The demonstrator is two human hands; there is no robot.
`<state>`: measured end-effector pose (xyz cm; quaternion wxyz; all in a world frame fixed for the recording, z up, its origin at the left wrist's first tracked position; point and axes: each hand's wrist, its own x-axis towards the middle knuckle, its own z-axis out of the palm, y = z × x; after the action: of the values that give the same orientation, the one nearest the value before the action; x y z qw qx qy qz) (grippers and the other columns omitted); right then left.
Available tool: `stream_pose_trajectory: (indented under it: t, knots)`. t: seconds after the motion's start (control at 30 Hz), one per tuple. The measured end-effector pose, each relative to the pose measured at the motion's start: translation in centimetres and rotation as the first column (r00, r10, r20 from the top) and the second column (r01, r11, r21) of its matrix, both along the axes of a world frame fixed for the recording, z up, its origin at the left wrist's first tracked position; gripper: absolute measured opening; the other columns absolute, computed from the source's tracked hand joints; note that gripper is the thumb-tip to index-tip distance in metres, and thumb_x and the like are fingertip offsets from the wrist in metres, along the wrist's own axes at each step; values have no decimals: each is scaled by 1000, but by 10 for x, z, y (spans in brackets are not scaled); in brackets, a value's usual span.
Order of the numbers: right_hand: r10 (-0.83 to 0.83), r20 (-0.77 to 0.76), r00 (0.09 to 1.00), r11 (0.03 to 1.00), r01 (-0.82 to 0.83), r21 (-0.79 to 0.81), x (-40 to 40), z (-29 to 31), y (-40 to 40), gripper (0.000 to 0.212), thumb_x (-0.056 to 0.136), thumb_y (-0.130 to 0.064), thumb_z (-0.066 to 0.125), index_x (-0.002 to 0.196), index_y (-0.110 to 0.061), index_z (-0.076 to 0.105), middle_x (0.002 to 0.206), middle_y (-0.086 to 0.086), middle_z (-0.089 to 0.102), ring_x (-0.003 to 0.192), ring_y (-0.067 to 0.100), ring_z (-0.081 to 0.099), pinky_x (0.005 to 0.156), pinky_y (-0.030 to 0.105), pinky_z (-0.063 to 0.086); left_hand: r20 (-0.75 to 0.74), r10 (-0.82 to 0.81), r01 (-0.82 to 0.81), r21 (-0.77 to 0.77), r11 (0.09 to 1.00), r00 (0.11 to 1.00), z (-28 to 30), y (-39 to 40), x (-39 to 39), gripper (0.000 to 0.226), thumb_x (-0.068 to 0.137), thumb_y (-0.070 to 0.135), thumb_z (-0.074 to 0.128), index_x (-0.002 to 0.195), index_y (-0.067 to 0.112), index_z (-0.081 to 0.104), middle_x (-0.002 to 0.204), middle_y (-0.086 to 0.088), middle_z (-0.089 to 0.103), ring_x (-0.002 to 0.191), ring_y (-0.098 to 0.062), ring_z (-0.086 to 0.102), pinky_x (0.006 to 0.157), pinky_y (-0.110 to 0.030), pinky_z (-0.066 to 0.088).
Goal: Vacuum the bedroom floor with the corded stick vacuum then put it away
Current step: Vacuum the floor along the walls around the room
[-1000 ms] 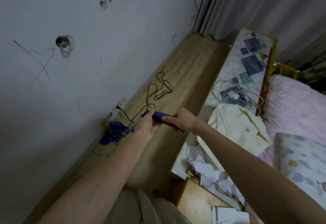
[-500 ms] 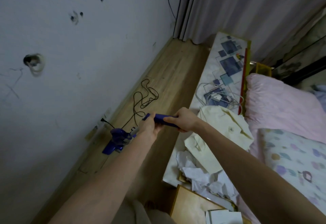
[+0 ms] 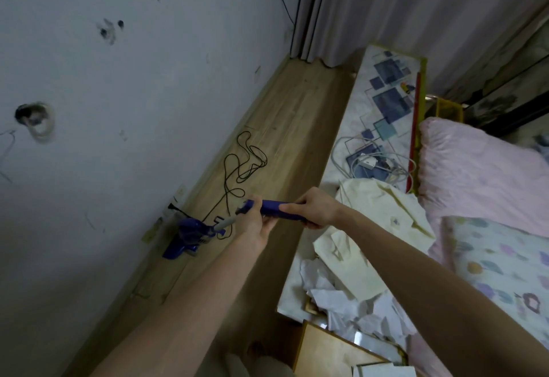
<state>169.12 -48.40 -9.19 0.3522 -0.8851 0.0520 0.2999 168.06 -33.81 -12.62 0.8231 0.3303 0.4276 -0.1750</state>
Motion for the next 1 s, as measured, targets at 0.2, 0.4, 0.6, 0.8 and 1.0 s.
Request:
stream_pose_trajectory:
  t: [0.2, 0.4, 0.6, 0.8, 1.0]
  knots:
    - [13, 1, 1000, 1000, -13, 6, 11, 21, -17, 54, 91, -47, 59, 88, 6, 70, 59, 8, 59, 41, 10, 50, 41, 17, 40, 16, 11, -10, -76, 997, 1000, 4, -17, 6, 45, 93, 8, 60, 134, 3, 42, 115, -21, 62, 97, -27, 64, 80, -43, 55]
    - [54, -17, 998, 998, -53, 41, 13, 9, 3, 54, 93, -48, 56, 91, 4, 68, 60, 7, 61, 43, 12, 53, 43, 17, 42, 25, 12, -11, -46, 999, 1000, -2, 4, 6, 40, 93, 10, 59, 130, 3, 45, 117, -23, 61, 105, -30, 63, 84, -43, 54]
    - [184, -178, 967, 983, -180, 42, 21, 4, 33, 43, 101, -45, 40, 104, -6, 57, 70, 5, 63, 52, 15, 58, 48, 23, 47, 23, 16, -16, 15, 1000, 1000, -7, 29, 13, 38, 91, 11, 62, 125, 2, 48, 116, -21, 61, 104, -30, 62, 74, -42, 54]
    - [153, -271, 950, 983, -175, -60, 17, 2, 34, 48, 100, -49, 39, 89, -6, 55, 62, 6, 54, 45, 16, 48, 44, 23, 42, -2, 22, -22, 26, 999, 1000, -6, 17, -2, 39, 89, 11, 65, 125, 5, 50, 114, -20, 64, 98, -28, 65, 65, -38, 56]
    - [210, -43, 977, 976, -212, -47, 3, 9, 20, 59, 92, -60, 48, 67, -9, 60, 50, 2, 54, 39, 13, 48, 46, 23, 41, -13, 85, -85, -54, 995, 996, -1, 13, -17, 42, 88, 9, 65, 127, 6, 51, 116, -20, 65, 103, -29, 66, 68, -39, 58]
